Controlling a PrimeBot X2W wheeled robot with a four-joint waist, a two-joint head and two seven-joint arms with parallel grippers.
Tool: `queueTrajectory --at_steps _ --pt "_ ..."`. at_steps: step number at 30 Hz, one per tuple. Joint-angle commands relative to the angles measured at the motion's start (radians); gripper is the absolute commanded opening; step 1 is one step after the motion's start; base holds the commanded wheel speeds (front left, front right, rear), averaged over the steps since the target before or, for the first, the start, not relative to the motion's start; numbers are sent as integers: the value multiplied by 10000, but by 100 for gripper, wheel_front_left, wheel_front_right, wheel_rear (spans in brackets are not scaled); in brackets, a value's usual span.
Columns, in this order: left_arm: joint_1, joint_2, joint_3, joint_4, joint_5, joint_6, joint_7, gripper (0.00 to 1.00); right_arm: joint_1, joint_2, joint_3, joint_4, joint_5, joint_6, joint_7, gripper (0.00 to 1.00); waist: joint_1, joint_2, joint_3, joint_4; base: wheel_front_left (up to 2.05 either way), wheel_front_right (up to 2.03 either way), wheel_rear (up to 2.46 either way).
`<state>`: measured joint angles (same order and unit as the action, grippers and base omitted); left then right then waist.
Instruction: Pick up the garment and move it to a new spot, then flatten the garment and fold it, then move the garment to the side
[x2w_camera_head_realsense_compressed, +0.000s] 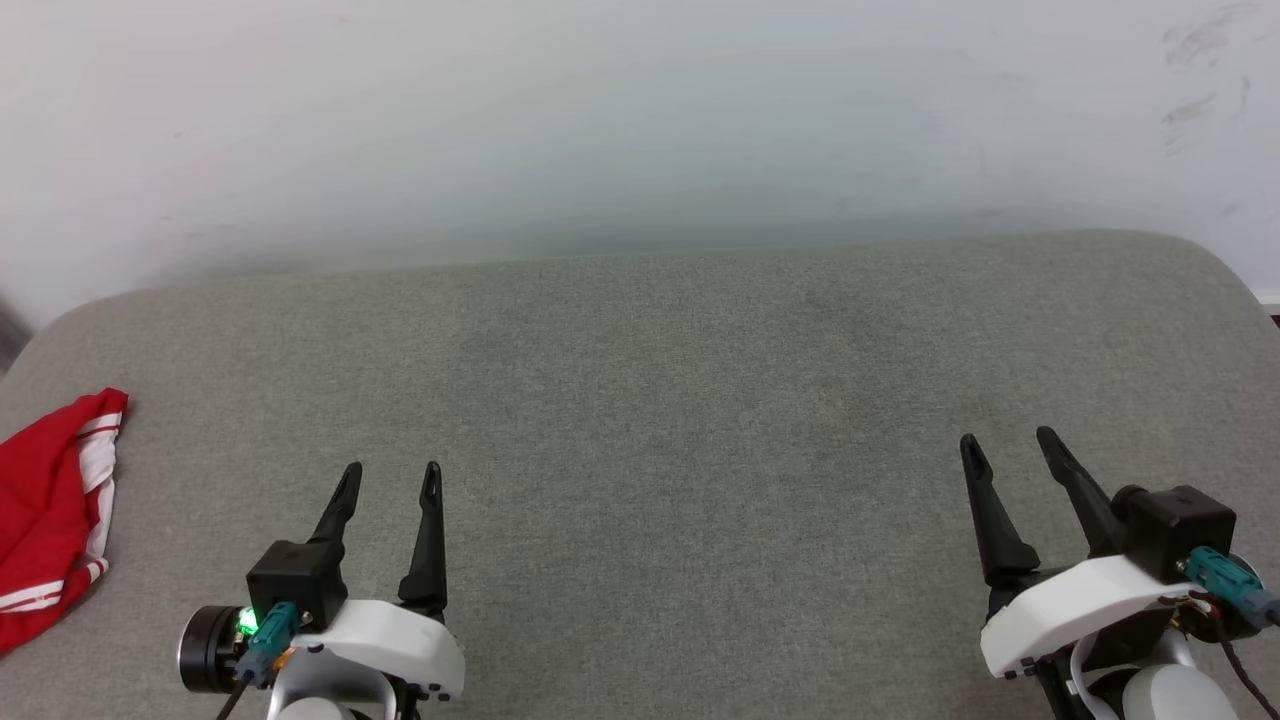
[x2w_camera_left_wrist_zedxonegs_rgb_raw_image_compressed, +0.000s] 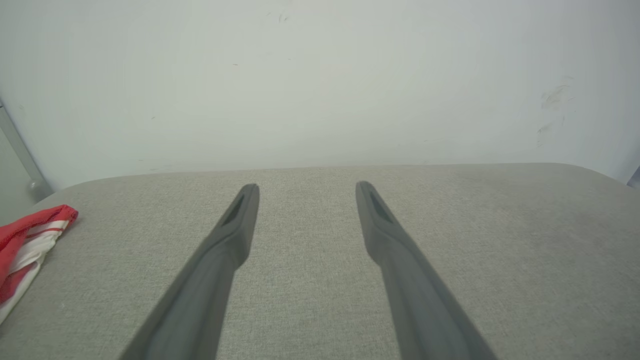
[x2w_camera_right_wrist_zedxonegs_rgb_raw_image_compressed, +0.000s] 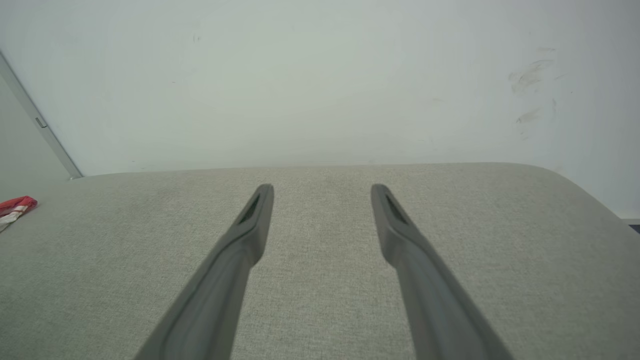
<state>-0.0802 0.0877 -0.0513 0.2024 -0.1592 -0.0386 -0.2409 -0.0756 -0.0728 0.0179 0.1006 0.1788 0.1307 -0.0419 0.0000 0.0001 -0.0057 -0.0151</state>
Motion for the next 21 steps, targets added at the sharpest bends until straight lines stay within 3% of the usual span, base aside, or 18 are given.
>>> queueTrajectory --at_steps 1,11,21 --pt "11 1 37 38 182 45 -89 100 13 50 -14 -30 -172 0 -44 100 0 -1 -1 8 0 0 0" --pt "-33 -52 93 158 739 88 -260 100 -49 173 -35 27 -585 -1 -105 100 0 -1 -18 36 0 0 0" --pt "-86 -135 345 252 471 114 -258 100 28 208 -110 29 -443 0 -56 100 0 -1 -11 286 0 0 0"
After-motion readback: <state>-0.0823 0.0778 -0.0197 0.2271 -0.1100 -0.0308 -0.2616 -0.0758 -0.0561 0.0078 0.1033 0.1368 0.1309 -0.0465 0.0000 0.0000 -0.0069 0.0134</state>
